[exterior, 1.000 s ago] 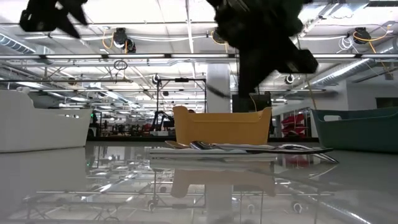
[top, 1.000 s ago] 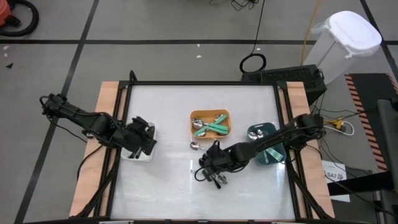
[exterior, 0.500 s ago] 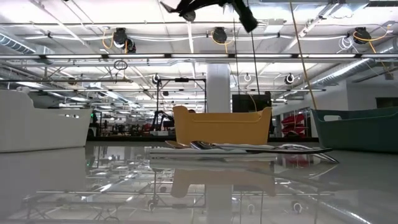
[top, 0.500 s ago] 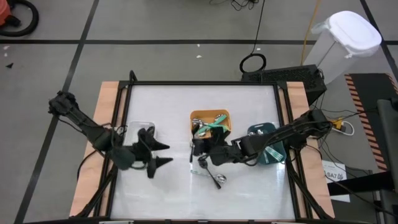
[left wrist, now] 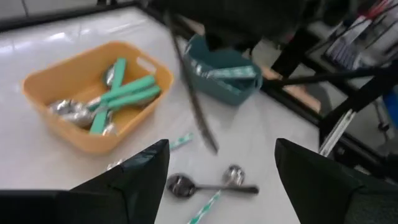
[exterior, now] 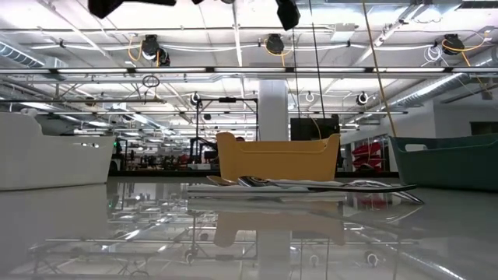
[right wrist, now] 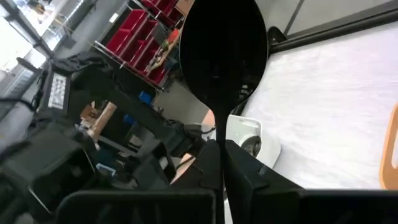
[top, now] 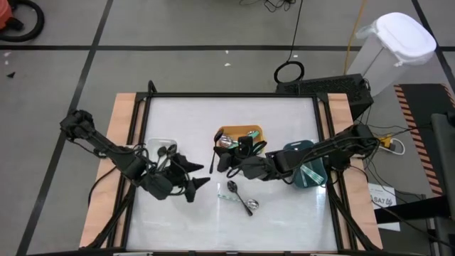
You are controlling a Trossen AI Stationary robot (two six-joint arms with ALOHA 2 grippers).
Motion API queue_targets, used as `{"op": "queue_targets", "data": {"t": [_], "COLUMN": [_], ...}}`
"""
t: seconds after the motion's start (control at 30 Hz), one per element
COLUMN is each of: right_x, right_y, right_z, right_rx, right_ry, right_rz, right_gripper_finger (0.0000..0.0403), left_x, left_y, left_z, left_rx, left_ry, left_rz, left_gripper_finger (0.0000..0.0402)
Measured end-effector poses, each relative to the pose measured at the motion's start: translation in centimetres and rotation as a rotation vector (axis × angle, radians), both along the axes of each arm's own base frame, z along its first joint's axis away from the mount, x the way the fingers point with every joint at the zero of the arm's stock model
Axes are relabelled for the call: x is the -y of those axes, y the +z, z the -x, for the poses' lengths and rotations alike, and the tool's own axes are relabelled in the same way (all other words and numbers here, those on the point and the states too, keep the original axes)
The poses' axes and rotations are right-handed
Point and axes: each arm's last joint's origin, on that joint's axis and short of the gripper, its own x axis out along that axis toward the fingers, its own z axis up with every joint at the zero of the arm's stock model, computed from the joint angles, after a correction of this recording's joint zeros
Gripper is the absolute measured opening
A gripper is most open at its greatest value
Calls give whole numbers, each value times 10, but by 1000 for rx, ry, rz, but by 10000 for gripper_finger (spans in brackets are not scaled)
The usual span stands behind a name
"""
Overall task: Sort silverware by color (type)
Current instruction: Put the black spoon into the white bin
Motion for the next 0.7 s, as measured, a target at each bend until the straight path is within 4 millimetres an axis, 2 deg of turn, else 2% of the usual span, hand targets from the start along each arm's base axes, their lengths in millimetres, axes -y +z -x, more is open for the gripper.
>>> {"op": "queue_targets", "data": {"t": [0.17,0.27,0.43,0.53,0.7], "right_x": [3,4,6,6,6], "right_y": [0,0,0,0,0], "right_z": [-1,-1,-2,-2,-2], "right_rx": [-10,-19,-31,-32,-37], "right_ry": [18,21,24,24,28], "right_rz": [7,24,45,47,54], "right_gripper_finger": [3,3,3,3,4], "left_x": [-12,-19,-19,-19,-20], "left_y": [3,-2,-11,-14,-13], "left_z": [-8,-16,-28,-29,-29], "left_rx": [21,1,-12,-3,5], "left_ry": [47,67,49,89,109], "left_rz": [-31,-34,-16,-5,-9], "left_gripper_finger": [289,289,286,261,189]}}
